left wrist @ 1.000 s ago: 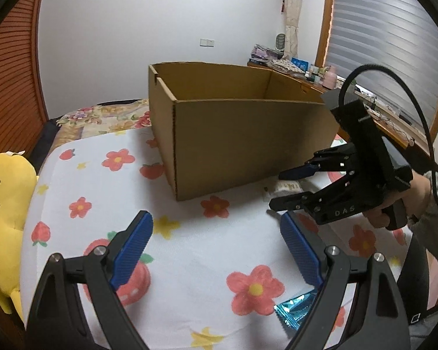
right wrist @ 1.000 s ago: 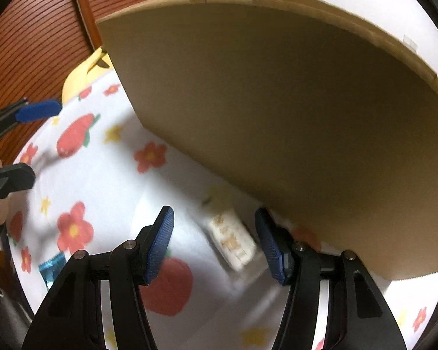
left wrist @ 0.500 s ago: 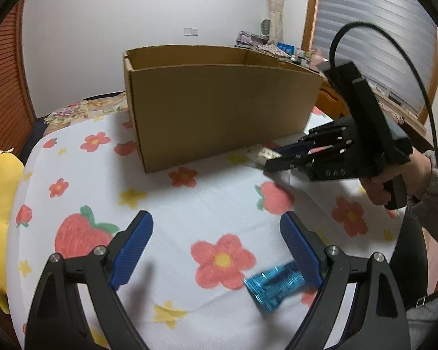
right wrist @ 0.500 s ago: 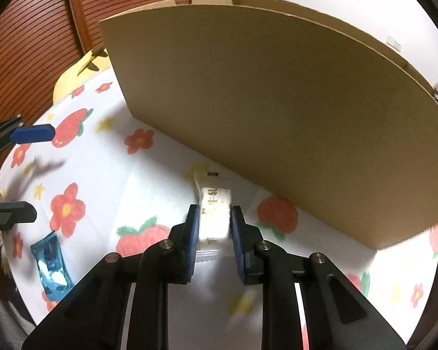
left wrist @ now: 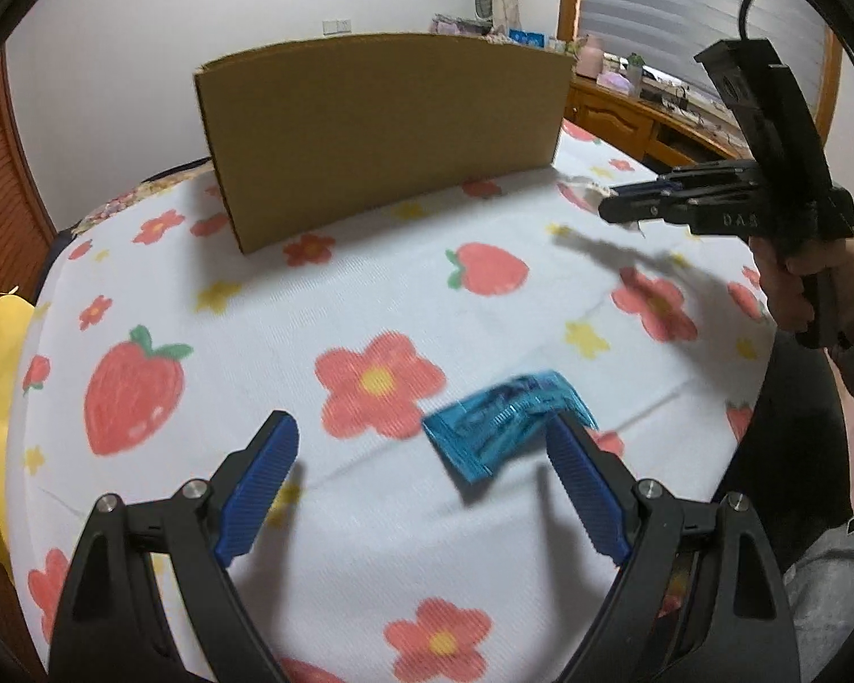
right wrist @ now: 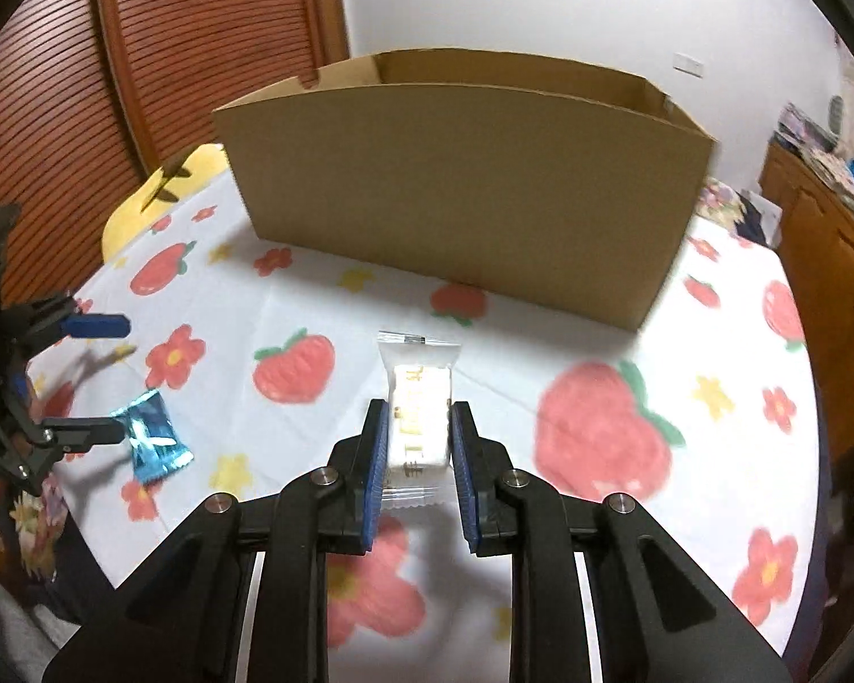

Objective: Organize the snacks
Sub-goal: 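Grasp the white bar with right tool while left tool moves toward the blue candy, then lower the left tool onto the blue candy and close it while right tool holds the white bar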

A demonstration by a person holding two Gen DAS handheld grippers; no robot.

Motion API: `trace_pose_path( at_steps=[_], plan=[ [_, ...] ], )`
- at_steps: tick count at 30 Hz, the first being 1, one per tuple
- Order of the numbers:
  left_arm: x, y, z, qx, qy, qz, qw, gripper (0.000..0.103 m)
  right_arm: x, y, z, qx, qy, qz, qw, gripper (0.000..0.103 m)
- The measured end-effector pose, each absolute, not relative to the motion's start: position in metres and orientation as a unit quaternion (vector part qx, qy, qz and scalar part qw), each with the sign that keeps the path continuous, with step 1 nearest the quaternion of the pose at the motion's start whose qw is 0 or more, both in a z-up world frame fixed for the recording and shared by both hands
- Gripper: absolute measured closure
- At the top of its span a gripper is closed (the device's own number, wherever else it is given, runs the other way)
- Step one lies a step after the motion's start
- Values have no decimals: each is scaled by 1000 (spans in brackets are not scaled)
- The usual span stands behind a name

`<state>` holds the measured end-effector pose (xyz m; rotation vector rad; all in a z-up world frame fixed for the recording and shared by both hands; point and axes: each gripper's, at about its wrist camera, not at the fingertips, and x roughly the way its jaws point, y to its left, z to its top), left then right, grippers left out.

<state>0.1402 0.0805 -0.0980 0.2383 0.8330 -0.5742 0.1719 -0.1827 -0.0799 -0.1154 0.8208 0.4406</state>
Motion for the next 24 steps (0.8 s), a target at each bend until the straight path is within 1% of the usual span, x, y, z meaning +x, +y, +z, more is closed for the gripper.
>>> trace_pose_path(
  at_steps=[11, 15, 17, 18, 19, 20, 22, 24],
  plan=[
    [149, 53, -106, 151, 414, -241, 865, 14, 174, -193, -89, -70, 383, 181, 903, 83],
    [156, 44, -104, 143, 422, -242, 862, 16, 174, -193, -92, -78, 380, 180, 904, 83],
    [158, 39, -105, 139, 427, -247, 859, 23, 174, -193, -94, -80, 379, 181, 904, 83],
    [159, 36, -105, 138, 430, -247, 857, 23, 175, -194, -95, -80, 379, 181, 904, 83],
    [159, 34, -106, 138, 431, -247, 856, 26, 175, -194, -96, -79, 380, 181, 904, 83],
    [159, 32, -105, 136, 432, -250, 856, 31, 175, -195, -96, -74, 380, 183, 903, 83],
    [160, 29, -104, 131, 436, -254, 853, 38, 175, -196, -95, -69, 379, 186, 904, 83],
    [161, 26, -104, 133, 439, -251, 853, 40, 176, -197, -97, -64, 384, 188, 902, 83]
  ],
)
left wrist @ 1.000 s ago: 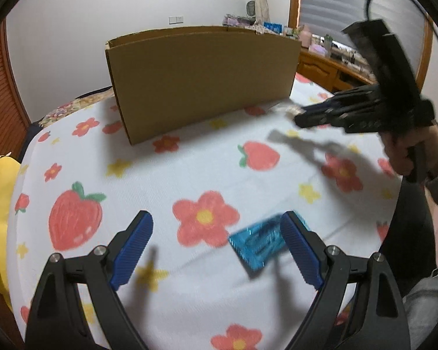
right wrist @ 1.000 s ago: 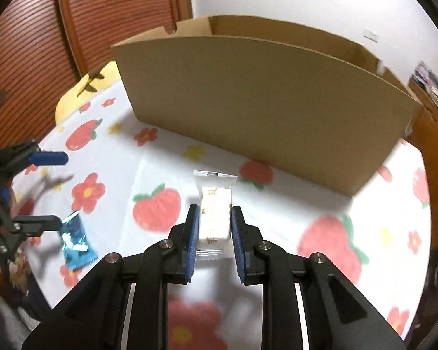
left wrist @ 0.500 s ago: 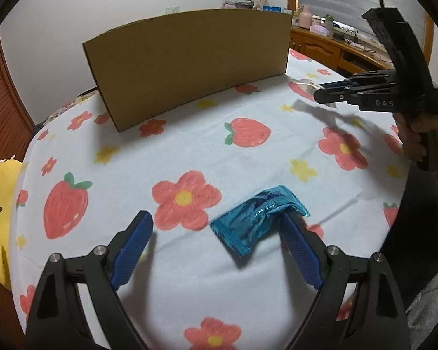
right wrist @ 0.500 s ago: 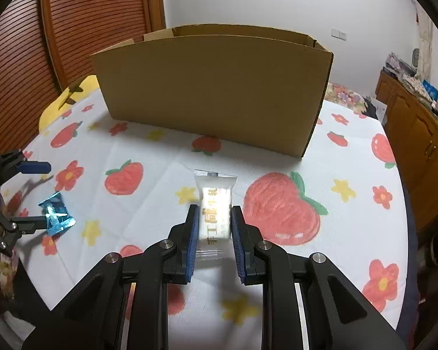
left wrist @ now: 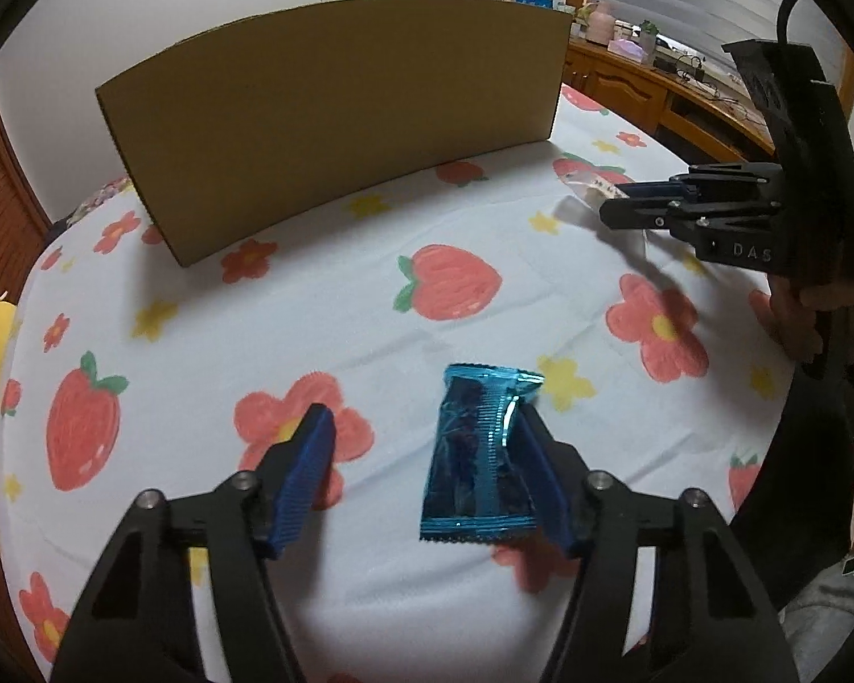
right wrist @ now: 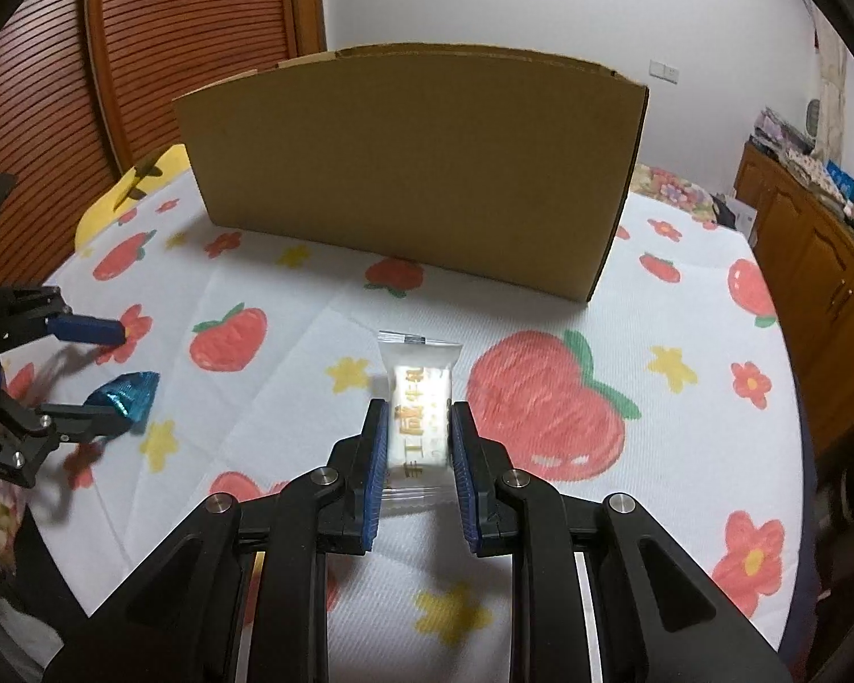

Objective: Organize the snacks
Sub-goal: 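Lower the left tool onto the blue candy and close it while right tool holds the white bar, then carry the blue candy and white bar over the open box with both tools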

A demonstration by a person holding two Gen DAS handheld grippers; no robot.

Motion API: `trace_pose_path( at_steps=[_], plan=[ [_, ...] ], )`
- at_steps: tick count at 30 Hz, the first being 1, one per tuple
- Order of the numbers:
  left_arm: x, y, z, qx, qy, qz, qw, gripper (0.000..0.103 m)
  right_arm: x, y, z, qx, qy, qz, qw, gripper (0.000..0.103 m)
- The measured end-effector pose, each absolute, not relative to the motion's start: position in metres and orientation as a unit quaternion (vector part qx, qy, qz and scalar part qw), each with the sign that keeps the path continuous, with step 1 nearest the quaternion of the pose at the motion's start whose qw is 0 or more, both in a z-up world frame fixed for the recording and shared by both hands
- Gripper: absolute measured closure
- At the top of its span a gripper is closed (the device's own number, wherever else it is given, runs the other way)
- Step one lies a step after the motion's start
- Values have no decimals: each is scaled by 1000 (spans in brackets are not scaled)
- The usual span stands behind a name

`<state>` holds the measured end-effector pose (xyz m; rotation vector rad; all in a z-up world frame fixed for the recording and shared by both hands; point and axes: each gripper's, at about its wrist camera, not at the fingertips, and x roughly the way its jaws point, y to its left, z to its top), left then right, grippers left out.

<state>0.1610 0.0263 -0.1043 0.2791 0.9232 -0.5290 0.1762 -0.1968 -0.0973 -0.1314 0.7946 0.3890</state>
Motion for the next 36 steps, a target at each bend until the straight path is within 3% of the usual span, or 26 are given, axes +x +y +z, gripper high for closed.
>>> trace_pose_path(
  at_steps=[8, 11, 26, 36],
  plan=[
    [164, 18, -102, 125, 442, -241, 855, 76, 176, -196, -99, -64, 383, 184, 903, 83],
    [163, 18, -103, 123, 440, -235, 858, 82, 177, -200, -99, -53, 381, 184, 904, 83],
    [151, 17, -97, 82, 412, -210, 883, 82, 171, -203, -97, -47, 358, 185, 914, 83],
    [138, 19, -64, 76, 374, -201, 902, 82, 168, -204, -97, -46, 351, 181, 917, 83]
  ],
)
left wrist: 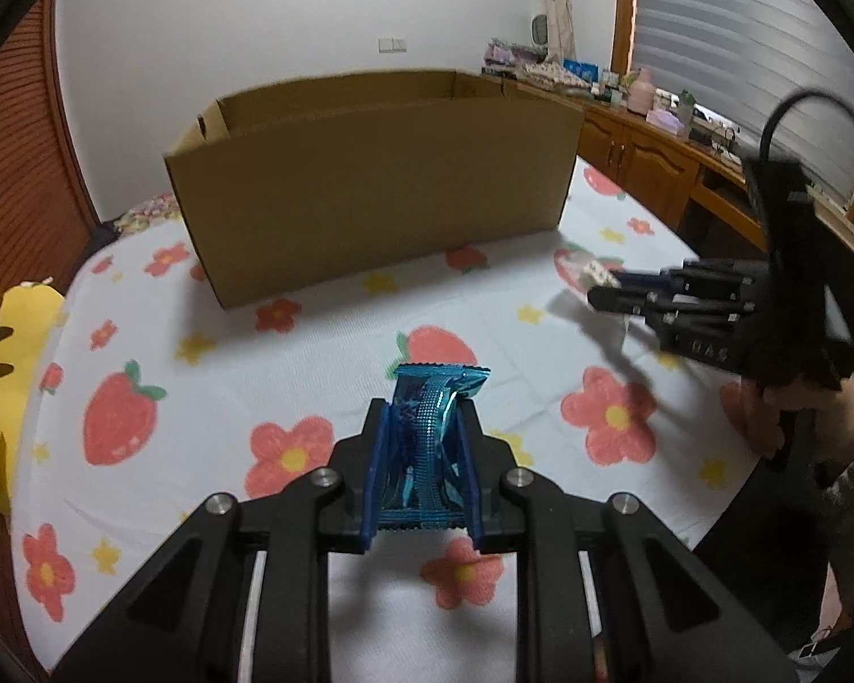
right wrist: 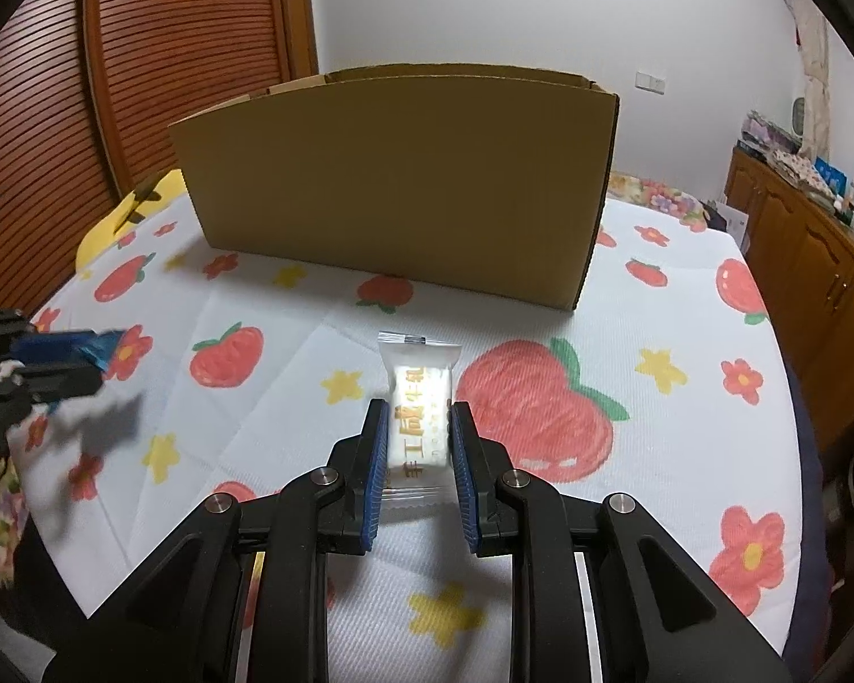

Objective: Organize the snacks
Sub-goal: 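Carry the blue candy and white bar over the open box with both tools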

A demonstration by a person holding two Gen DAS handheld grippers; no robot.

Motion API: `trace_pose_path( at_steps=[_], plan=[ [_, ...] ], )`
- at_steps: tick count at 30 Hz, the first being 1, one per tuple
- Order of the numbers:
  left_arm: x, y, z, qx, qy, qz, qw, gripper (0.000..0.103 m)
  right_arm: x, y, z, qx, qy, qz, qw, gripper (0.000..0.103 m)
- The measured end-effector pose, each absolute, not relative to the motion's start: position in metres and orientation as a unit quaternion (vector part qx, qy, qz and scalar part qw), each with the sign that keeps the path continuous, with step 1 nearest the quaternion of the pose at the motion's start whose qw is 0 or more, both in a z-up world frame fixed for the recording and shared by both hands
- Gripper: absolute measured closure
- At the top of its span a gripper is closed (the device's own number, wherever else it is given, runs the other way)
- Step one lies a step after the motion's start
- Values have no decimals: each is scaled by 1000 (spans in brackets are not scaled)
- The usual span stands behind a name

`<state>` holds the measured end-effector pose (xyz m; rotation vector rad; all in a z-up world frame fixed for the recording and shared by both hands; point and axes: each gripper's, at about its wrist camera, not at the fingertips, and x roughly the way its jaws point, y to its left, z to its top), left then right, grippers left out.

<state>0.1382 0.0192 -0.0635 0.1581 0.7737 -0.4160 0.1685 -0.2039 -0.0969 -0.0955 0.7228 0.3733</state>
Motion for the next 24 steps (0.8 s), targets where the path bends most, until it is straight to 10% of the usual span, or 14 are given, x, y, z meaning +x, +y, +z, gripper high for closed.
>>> trace_pose_path(
  at_steps=[24],
  plan=[
    [150, 41, -41, 25, 320, -176, 931, 82, 161, -209, -91, -35, 324, 182, 928, 83]
  ],
)
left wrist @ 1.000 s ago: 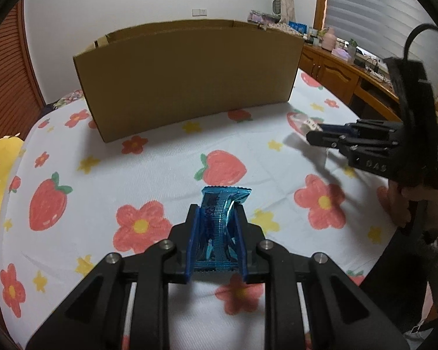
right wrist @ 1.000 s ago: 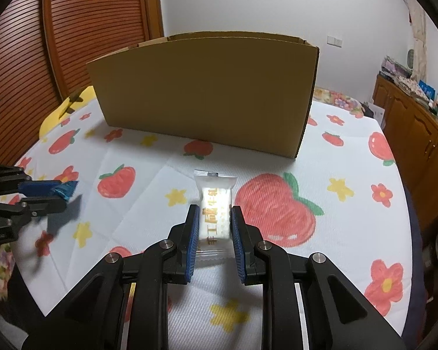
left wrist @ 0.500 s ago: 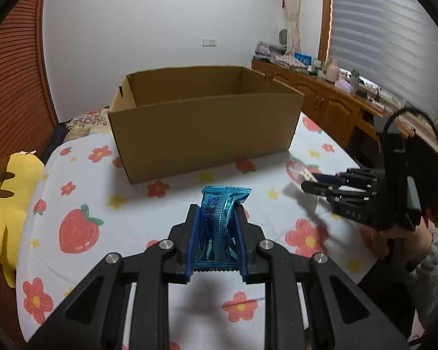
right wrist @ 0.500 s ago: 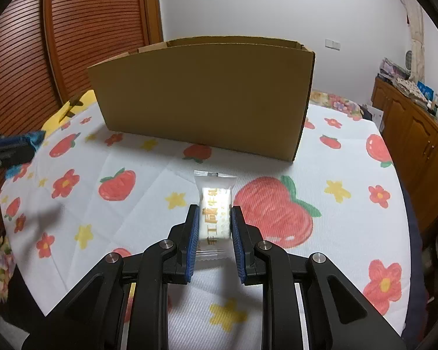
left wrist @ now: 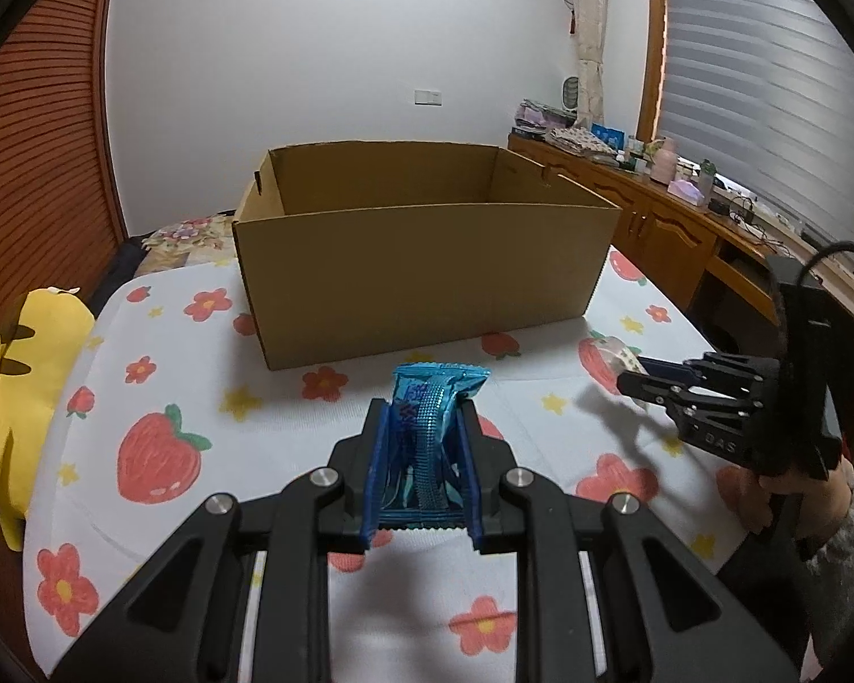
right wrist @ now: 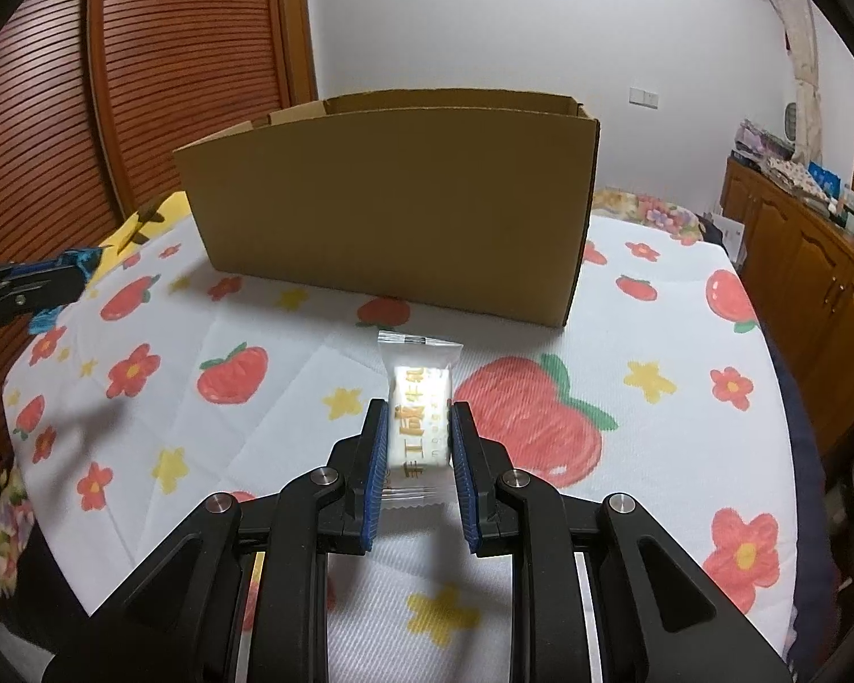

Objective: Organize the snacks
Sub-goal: 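Carry the blue candy and white bar over the open box with both tools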

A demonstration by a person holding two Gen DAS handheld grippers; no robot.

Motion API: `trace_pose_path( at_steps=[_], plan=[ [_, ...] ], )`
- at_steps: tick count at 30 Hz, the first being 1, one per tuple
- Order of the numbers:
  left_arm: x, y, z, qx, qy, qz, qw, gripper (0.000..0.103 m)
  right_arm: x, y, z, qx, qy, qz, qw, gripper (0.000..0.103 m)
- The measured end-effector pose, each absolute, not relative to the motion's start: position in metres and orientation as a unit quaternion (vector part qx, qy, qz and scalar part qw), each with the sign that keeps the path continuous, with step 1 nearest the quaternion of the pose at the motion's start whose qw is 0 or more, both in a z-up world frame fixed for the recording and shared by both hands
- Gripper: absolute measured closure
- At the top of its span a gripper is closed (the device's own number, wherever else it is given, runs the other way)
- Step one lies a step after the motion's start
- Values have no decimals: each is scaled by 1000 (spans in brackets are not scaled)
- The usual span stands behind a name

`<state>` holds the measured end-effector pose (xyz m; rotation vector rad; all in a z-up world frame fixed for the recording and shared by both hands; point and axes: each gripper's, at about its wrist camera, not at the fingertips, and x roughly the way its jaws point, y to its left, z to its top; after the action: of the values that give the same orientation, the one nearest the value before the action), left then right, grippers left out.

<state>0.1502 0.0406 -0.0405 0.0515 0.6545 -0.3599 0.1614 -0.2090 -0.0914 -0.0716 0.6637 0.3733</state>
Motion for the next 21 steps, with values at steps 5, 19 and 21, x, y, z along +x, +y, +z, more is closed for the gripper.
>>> trace_pose_path(
  at_steps=[5, 19, 21],
  plan=[
    [162, 36, -45, 22, 320, -175, 931, 82, 160, -209, -90, -34, 317, 181, 930, 83],
    [202, 24, -14, 21, 279, -191, 941, 82, 160, -209, -81, -36, 311, 164, 935, 83],
    [207, 24, -8, 18, 273, -194, 942, 82, 161, -210, -74, -27, 310, 166, 936, 83]
  ],
)
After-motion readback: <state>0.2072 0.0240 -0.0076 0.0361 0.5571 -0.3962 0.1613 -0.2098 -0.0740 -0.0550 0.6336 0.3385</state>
